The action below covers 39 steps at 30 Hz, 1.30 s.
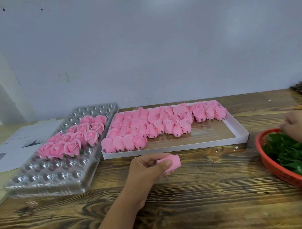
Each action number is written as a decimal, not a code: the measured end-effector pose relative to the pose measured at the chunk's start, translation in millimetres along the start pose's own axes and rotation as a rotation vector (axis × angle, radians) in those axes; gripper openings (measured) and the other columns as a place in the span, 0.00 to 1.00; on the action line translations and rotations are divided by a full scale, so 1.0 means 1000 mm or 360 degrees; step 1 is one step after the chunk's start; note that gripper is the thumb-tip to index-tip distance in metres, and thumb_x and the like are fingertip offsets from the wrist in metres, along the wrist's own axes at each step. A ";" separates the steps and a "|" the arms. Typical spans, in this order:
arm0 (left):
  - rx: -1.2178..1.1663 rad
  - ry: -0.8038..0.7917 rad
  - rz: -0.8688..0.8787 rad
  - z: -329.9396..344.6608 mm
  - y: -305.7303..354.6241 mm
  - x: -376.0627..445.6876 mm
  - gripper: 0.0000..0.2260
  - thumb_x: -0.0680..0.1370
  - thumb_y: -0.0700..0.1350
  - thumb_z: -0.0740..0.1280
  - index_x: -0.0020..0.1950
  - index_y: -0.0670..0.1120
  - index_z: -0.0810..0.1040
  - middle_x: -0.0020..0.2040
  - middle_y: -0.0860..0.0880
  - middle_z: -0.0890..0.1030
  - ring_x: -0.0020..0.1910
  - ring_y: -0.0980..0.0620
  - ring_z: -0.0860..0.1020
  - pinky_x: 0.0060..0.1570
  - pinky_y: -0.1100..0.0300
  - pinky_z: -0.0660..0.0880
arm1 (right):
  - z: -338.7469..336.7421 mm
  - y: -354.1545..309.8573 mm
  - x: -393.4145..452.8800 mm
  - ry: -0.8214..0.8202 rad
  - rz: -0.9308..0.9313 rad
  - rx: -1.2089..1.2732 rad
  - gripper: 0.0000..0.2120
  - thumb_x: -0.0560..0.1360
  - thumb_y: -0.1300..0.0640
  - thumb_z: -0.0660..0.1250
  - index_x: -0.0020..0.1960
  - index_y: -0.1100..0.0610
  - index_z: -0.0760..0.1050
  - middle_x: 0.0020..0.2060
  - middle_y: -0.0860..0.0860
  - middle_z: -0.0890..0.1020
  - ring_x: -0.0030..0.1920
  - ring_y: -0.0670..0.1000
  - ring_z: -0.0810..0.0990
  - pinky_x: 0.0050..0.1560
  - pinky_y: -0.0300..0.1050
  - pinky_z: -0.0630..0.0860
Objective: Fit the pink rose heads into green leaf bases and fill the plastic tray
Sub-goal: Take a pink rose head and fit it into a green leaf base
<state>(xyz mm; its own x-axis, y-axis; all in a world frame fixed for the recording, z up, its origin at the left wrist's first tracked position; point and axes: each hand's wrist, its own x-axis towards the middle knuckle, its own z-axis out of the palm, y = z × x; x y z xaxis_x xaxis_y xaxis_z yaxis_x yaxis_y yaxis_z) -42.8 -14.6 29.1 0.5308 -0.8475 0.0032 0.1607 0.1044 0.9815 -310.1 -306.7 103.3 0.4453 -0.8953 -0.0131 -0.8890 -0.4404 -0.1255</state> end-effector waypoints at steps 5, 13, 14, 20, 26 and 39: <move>-0.0007 0.0002 -0.0007 -0.001 0.000 -0.001 0.12 0.68 0.46 0.78 0.50 0.47 0.89 0.52 0.43 0.87 0.48 0.49 0.86 0.43 0.63 0.81 | 0.006 -0.002 -0.003 -0.0048 0.0024 0.0037 0.11 0.81 0.56 0.60 0.40 0.55 0.71 0.38 0.52 0.76 0.41 0.54 0.75 0.42 0.49 0.70; -0.0007 0.0006 -0.0003 0.000 0.000 -0.001 0.13 0.67 0.48 0.78 0.51 0.47 0.88 0.52 0.43 0.87 0.49 0.49 0.86 0.44 0.63 0.81 | 0.015 0.008 -0.003 -0.0134 -0.0138 -0.0146 0.09 0.80 0.51 0.63 0.42 0.48 0.76 0.39 0.48 0.81 0.41 0.47 0.79 0.48 0.49 0.78; -0.0003 0.0008 -0.0001 0.000 0.000 -0.001 0.13 0.68 0.47 0.78 0.51 0.47 0.88 0.52 0.44 0.87 0.49 0.48 0.86 0.44 0.63 0.81 | 0.015 0.010 -0.002 -0.0149 -0.0150 -0.0133 0.09 0.80 0.49 0.63 0.42 0.47 0.76 0.38 0.48 0.81 0.41 0.47 0.80 0.49 0.49 0.78; 0.0008 -0.0003 0.0006 -0.001 -0.001 0.000 0.12 0.69 0.47 0.78 0.51 0.48 0.88 0.53 0.44 0.87 0.51 0.46 0.86 0.46 0.61 0.81 | 0.017 0.035 0.008 -0.0093 -0.0229 -0.0016 0.08 0.73 0.52 0.71 0.43 0.39 0.75 0.37 0.40 0.78 0.39 0.41 0.76 0.39 0.41 0.71; 0.0020 0.0011 0.0000 -0.001 -0.001 0.000 0.10 0.70 0.46 0.77 0.51 0.48 0.89 0.52 0.44 0.87 0.50 0.47 0.86 0.46 0.61 0.81 | 0.023 0.050 0.032 0.0517 -0.0120 0.0291 0.18 0.76 0.65 0.61 0.33 0.47 0.76 0.22 0.44 0.76 0.26 0.50 0.77 0.30 0.42 0.69; -0.0005 0.0016 -0.0018 -0.002 -0.002 0.000 0.12 0.69 0.47 0.78 0.51 0.48 0.88 0.52 0.43 0.87 0.51 0.45 0.86 0.46 0.61 0.81 | 0.027 0.061 0.034 0.0411 -0.0099 0.0127 0.10 0.67 0.54 0.76 0.43 0.52 0.76 0.32 0.42 0.75 0.33 0.46 0.74 0.37 0.46 0.73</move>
<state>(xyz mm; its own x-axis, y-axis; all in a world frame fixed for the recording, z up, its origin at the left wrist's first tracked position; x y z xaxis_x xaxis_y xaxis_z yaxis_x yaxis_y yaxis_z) -41.3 -14.2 26.7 0.5373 -0.8433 -0.0101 0.1694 0.0962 0.9808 -346.2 -362.6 68.3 0.4478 -0.8588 0.2490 -0.8450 -0.4975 -0.1963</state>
